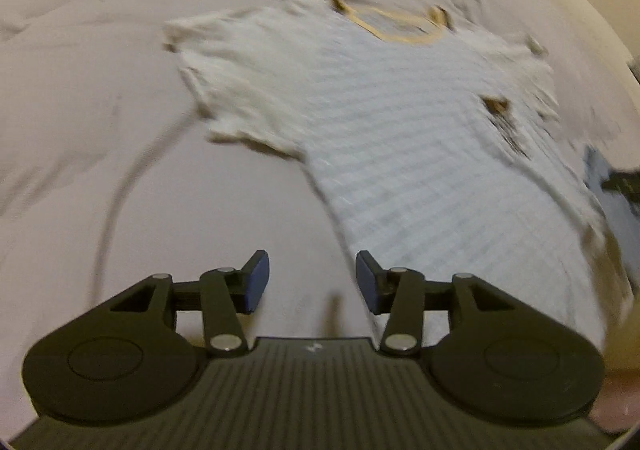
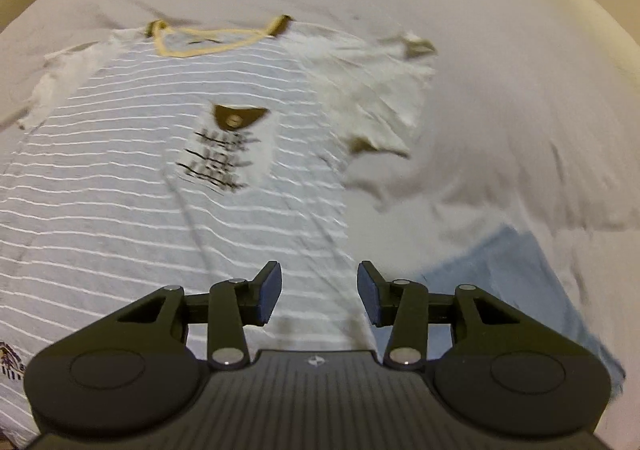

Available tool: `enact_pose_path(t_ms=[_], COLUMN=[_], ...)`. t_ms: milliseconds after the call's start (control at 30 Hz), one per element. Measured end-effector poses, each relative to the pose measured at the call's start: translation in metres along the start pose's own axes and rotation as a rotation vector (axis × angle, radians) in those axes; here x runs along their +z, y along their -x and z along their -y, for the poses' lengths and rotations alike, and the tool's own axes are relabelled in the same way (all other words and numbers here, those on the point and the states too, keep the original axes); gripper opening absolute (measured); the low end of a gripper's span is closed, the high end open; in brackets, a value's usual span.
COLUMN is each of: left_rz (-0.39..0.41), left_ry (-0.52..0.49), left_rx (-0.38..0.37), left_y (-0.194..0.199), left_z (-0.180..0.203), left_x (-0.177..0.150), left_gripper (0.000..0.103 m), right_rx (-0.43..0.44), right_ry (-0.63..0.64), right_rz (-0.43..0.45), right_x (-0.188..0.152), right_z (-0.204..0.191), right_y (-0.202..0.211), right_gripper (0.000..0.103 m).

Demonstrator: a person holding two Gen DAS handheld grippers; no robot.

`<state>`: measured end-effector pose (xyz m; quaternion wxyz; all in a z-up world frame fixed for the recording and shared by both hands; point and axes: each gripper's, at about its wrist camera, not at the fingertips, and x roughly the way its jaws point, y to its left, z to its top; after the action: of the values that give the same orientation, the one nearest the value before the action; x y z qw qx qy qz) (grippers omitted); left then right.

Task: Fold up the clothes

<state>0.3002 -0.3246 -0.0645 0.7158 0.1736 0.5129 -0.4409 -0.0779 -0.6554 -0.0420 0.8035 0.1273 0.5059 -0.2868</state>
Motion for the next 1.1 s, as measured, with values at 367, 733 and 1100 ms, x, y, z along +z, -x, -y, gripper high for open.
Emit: enact_pose_path(t_ms=[367, 733, 1100], left_rz=[0.07, 0.108, 0.083], left_ry=[0.031, -0.009, -0.04], left_rx=[0.069, 0.069, -0.018], left_y=[-0.014, -0.036, -0.088], left_z=[-0.05, -0.086, -0.127], left_x=[0.064, 0.133, 0.173], left_gripper=[0.048, 0.055, 0.053], right_rx=[0.179, 0.232, 0.068], right_ry=[0.16, 0.282, 0.185], right_rz=[0.024, 0.064, -0.009], right_x=[0.052, 0.108, 0.108], right_z=[-0.07, -0.165, -0.189], right_y=[-0.026, -0.03, -0.031], right_gripper=[0.045, 0.048, 0.052])
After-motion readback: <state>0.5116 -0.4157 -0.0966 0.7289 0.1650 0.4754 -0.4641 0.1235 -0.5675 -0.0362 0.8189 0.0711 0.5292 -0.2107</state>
